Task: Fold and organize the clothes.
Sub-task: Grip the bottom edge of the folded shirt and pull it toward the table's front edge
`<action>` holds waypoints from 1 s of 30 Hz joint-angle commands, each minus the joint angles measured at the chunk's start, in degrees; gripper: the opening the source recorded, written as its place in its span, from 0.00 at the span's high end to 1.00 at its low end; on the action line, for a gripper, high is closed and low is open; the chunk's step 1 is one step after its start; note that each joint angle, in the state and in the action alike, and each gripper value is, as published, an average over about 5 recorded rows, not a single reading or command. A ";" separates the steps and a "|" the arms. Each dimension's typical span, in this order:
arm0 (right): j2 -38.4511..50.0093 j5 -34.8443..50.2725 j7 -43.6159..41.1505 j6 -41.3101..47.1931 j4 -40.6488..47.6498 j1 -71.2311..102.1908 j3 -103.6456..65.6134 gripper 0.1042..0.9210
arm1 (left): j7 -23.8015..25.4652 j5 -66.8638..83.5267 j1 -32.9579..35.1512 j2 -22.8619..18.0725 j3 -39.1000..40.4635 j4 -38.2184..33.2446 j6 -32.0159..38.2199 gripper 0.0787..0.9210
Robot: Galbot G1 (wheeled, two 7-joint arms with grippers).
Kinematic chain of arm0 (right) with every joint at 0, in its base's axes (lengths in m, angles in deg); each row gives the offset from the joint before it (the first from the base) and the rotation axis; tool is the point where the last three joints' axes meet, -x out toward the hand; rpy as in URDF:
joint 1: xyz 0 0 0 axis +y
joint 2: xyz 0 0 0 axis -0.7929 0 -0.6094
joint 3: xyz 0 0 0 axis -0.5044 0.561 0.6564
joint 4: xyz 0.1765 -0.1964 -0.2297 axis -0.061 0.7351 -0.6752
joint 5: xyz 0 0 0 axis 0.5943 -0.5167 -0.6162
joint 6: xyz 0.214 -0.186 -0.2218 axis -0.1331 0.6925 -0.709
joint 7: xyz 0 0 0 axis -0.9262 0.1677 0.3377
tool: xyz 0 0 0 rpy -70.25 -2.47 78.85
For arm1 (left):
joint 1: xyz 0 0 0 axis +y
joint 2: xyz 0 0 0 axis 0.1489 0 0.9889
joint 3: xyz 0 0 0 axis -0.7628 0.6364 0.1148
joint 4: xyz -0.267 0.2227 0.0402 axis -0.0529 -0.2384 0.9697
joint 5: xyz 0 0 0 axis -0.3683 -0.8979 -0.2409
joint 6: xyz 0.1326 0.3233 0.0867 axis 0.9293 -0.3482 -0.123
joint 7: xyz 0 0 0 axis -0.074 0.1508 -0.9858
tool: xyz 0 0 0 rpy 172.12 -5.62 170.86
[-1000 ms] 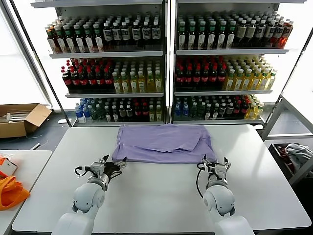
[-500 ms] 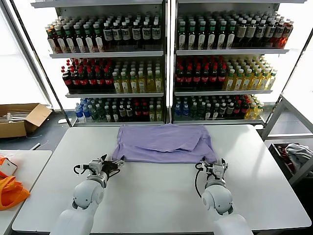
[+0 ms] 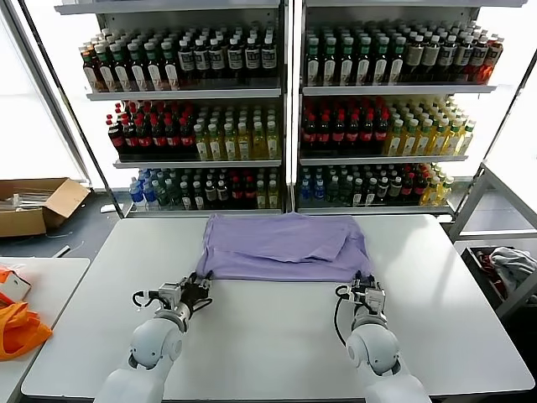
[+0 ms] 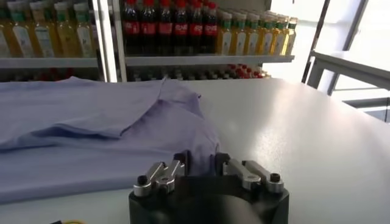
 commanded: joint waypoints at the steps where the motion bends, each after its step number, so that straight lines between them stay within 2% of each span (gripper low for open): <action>1: -0.02 -0.35 -0.57 -0.24 -1.84 1.62 0.18 0.93 | 0.08 -1.43 2.90 -0.34 0.86 -0.92 0.69 0.80; 7: 0.24 -1.07 -1.01 -0.31 -4.94 3.80 0.37 0.97 | 0.00 -2.04 4.02 -0.28 -0.07 -3.22 1.42 0.97; 14: 0.82 -1.86 0.00 0.64 -14.32 8.53 0.70 0.97 | 0.28 -4.56 10.23 0.70 -3.42 -13.78 2.58 0.99; 19: 0.64 -2.79 2.15 1.62 -21.63 13.73 1.34 0.97 | 0.12 -5.69 18.16 -0.08 -6.31 -22.22 3.16 0.99; 24: 0.61 -3.58 5.51 2.69 -28.70 21.68 1.93 0.97 | -0.17 -6.25 29.12 0.51 -9.52 -31.16 3.86 0.99; 30: 2.57 -5.23 8.19 3.41 -33.85 31.14 1.05 0.97 | -0.20 -6.58 40.84 1.18 -12.80 -35.80 4.94 0.99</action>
